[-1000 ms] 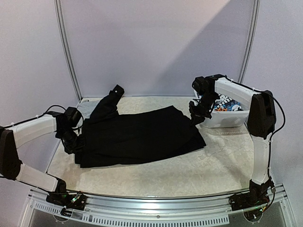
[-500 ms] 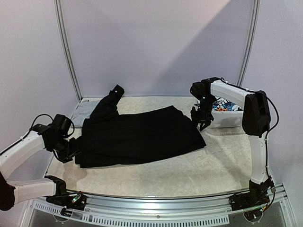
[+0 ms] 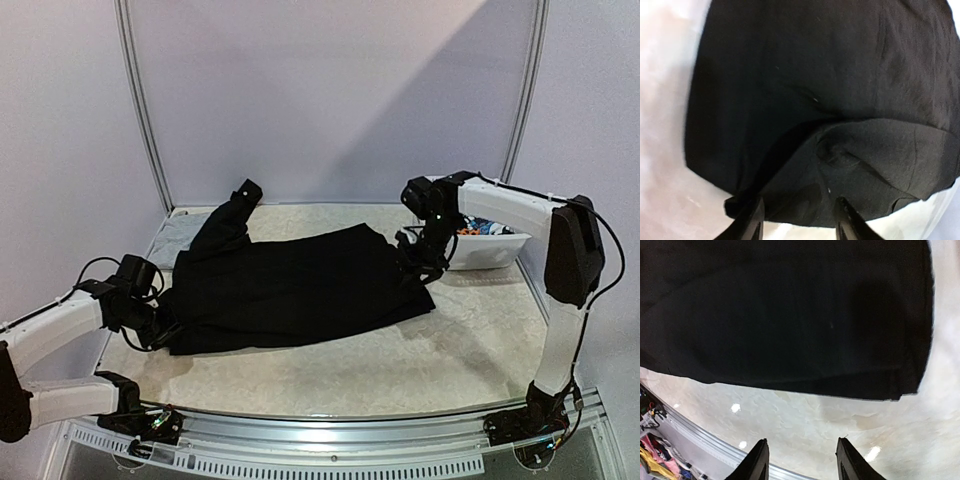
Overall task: Fold and stack the mixed laundry pile
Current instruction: Move the 1/3-folded shirt to the center of the board.
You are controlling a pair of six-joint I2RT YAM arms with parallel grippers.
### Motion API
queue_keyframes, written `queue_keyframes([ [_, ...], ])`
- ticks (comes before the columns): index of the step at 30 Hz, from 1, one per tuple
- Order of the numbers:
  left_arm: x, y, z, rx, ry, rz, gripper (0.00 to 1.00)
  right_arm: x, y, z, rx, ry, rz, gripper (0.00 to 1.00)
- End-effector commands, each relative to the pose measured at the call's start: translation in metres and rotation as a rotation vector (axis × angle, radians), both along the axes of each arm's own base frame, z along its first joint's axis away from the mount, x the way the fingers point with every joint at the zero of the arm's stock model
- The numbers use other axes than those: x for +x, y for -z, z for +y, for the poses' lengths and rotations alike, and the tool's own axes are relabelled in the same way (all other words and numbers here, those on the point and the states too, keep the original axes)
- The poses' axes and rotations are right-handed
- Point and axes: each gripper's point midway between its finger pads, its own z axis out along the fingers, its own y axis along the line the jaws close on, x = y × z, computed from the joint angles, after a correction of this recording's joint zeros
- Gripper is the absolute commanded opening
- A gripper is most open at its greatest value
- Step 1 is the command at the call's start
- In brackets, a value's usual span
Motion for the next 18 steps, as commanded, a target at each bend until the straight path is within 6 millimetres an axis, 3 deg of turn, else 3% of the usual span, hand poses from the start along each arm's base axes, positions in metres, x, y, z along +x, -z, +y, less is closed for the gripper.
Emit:
queue_keyframes([
  [1,-0.003,0.01,-0.009,-0.047,0.043,0.024,0.48,-0.001,0.01,0.004,0.09,0.093,-0.027,0.52],
  [9,-0.018,0.017,-0.004,-0.027,0.013,0.08,0.42,0.007,0.038,-0.05,0.066,0.269,-0.047,0.7],
  [18,-0.033,0.019,-0.003,0.009,-0.011,0.139,0.56,0.012,0.07,-0.065,0.023,0.225,-0.031,0.69],
])
